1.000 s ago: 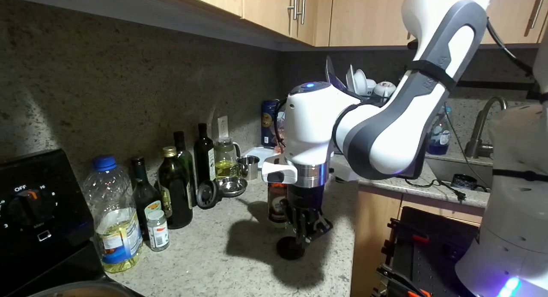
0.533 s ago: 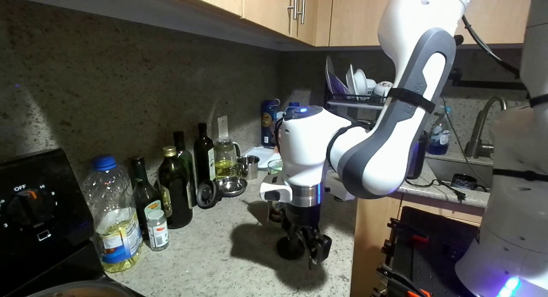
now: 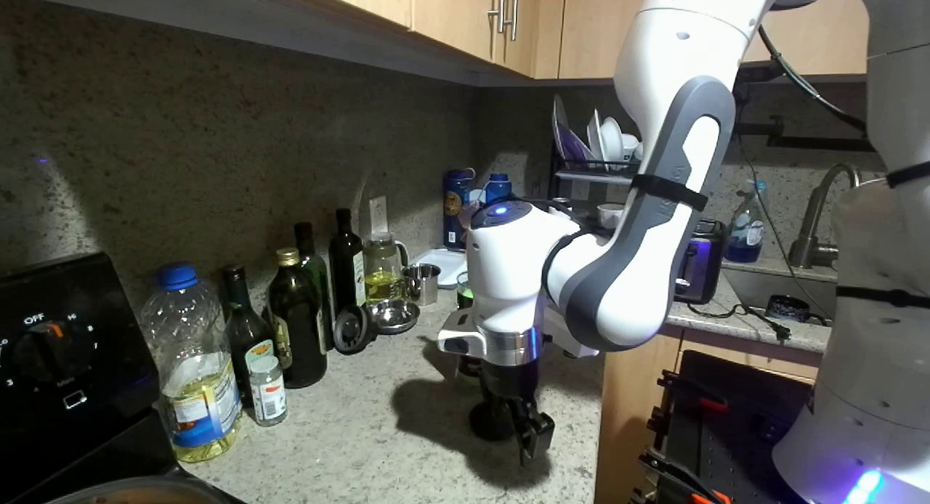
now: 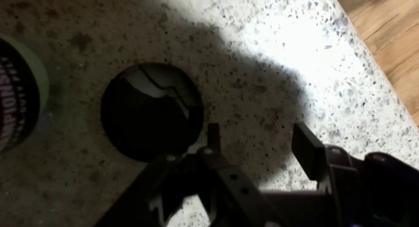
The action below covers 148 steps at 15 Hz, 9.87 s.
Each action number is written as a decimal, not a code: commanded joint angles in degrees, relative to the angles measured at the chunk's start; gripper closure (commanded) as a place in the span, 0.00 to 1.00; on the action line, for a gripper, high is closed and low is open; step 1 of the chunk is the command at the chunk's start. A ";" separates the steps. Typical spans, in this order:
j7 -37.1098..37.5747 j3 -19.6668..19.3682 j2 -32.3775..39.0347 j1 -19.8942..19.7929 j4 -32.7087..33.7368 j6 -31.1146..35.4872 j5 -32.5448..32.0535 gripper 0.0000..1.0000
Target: Put the two tennis balls inside the container then place the black lid on top of the container
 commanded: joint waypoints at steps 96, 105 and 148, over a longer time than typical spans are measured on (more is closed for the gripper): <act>37.37 -4.33 4.15 -3.94 7.37 5.65 -39.78 0.73; 29.77 1.83 1.66 -8.29 3.94 6.16 -26.12 0.08; 16.59 -7.01 6.98 -2.33 0.83 14.48 -4.14 0.25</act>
